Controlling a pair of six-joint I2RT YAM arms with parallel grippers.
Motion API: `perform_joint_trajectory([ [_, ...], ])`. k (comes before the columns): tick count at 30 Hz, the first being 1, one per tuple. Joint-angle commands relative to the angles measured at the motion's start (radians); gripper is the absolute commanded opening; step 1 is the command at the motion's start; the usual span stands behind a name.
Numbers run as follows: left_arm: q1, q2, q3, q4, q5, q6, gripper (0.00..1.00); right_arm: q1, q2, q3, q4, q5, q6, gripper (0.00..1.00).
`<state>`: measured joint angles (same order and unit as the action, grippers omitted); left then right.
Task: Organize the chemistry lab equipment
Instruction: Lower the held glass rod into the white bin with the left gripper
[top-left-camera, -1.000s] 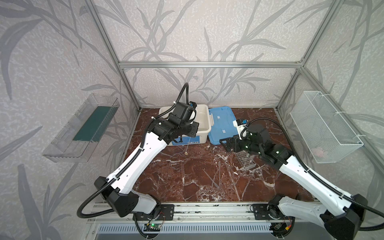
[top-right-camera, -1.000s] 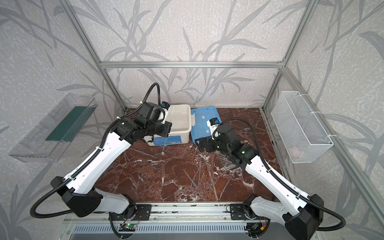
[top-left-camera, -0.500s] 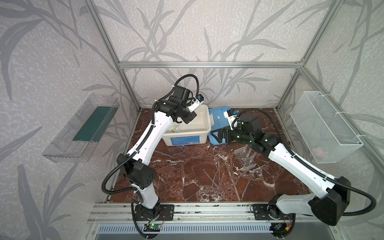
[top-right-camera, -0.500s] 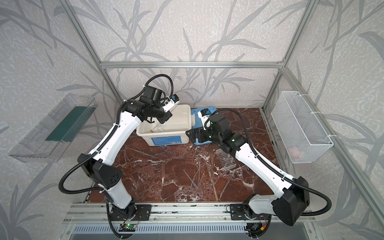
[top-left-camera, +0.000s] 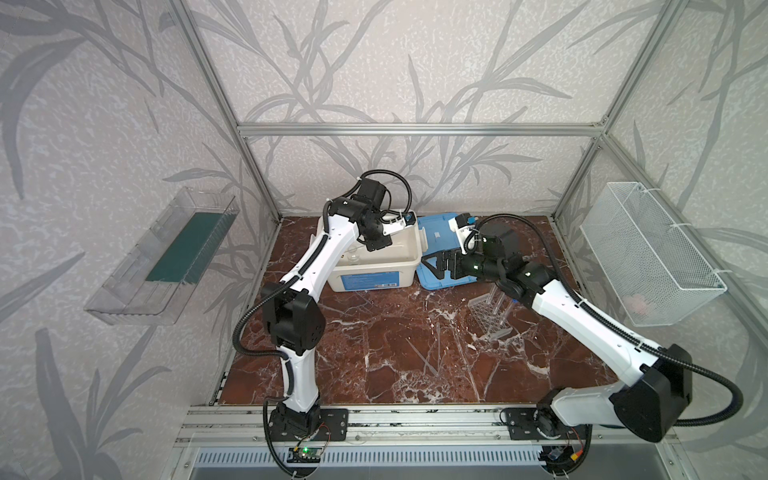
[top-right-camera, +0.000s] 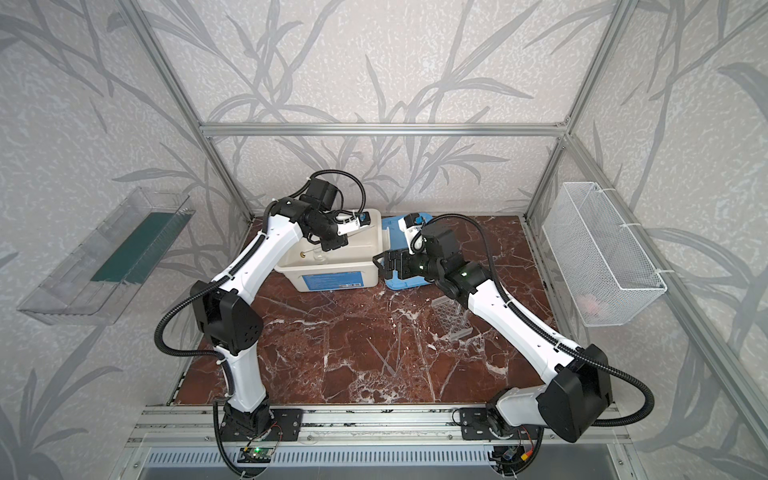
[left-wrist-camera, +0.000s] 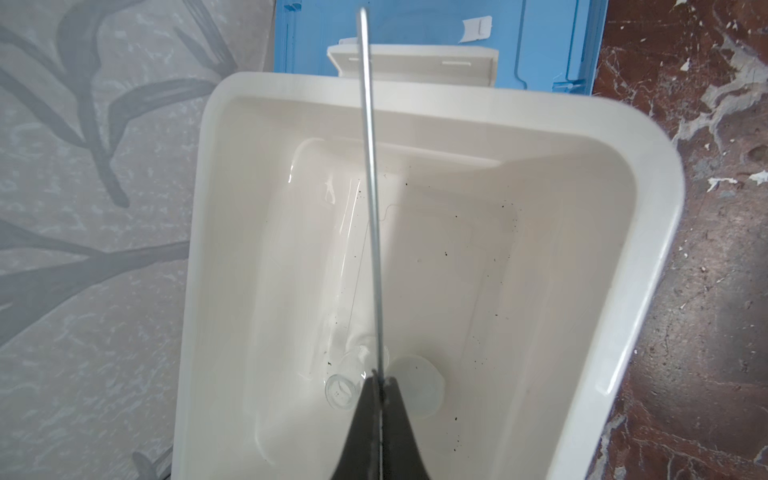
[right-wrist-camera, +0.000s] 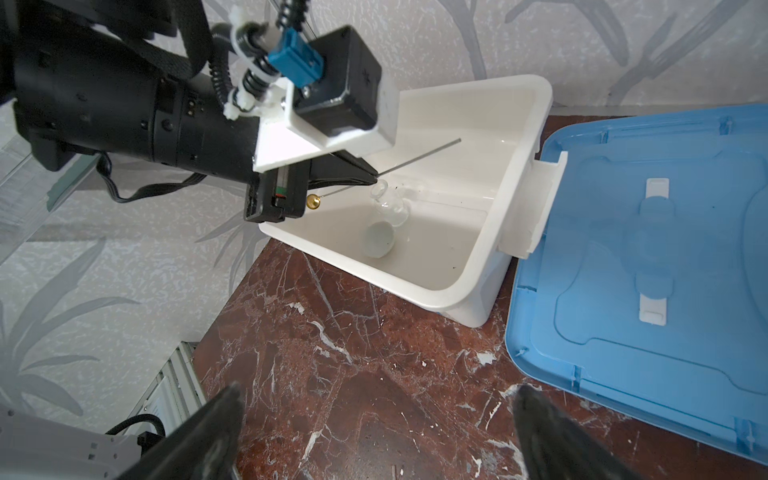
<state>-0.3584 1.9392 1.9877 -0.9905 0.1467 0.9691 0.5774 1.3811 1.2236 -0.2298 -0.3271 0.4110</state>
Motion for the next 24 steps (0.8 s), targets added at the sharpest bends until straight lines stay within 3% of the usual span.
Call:
perform_joint_trajectory([
  [1,0.013,0.0,-0.059,0.003,0.019,0.112,0.0,-0.005,0.032,0.051,0.012,-0.036,-0.005,0.99],
  [10,0.041,0.033,-0.144,-0.019,0.016,0.253,0.0,-0.032,0.1,0.129,-0.026,-0.07,-0.015,0.99],
  [24,0.031,0.107,-0.195,0.001,-0.038,0.255,0.0,-0.052,0.304,0.309,-0.126,-0.14,-0.046,0.98],
])
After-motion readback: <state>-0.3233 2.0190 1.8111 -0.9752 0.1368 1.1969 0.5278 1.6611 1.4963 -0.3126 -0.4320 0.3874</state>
